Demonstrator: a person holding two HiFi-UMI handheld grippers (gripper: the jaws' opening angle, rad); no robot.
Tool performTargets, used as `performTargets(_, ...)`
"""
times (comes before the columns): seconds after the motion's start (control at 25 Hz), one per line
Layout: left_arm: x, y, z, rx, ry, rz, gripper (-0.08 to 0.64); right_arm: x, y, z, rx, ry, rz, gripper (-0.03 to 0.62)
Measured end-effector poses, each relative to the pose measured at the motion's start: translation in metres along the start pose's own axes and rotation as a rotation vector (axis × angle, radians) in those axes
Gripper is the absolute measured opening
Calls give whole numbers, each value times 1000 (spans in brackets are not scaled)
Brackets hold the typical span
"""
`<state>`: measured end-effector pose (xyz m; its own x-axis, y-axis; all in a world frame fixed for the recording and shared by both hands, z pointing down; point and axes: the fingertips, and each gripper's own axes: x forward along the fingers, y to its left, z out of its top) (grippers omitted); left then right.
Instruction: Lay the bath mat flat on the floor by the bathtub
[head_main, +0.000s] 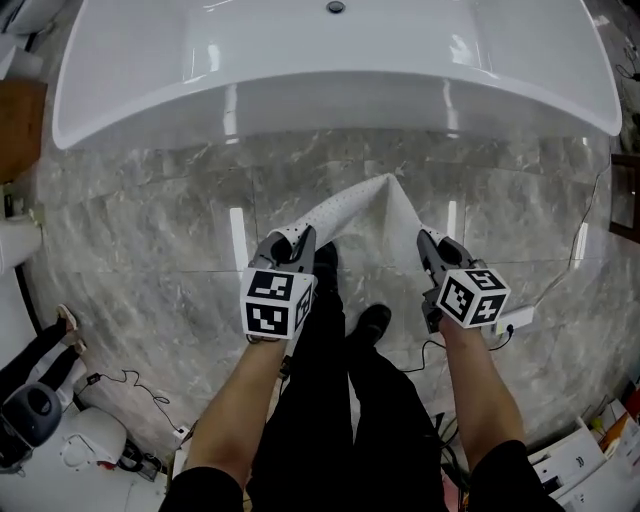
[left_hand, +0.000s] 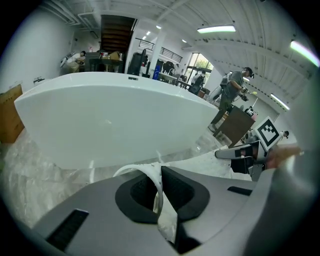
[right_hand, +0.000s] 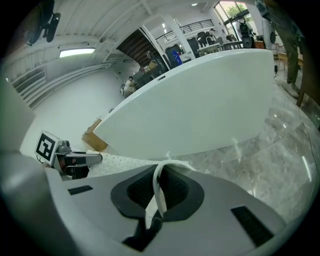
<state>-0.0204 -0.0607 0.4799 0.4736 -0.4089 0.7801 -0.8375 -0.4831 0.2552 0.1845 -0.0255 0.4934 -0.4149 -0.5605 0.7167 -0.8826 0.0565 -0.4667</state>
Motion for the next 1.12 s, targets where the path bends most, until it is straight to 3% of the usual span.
performTargets(0.32, 57, 19, -23, 29, 31, -3, 21, 64, -21, -24, -46, 51, 27, 21)
performTargets(0.92, 152, 102, -91, 33, 74, 33, 21, 182, -61, -64, -55, 65, 37, 21)
performTargets(1.12, 185, 125, -112, -22, 78, 25, 21, 213, -78, -77, -64, 67, 37, 21)
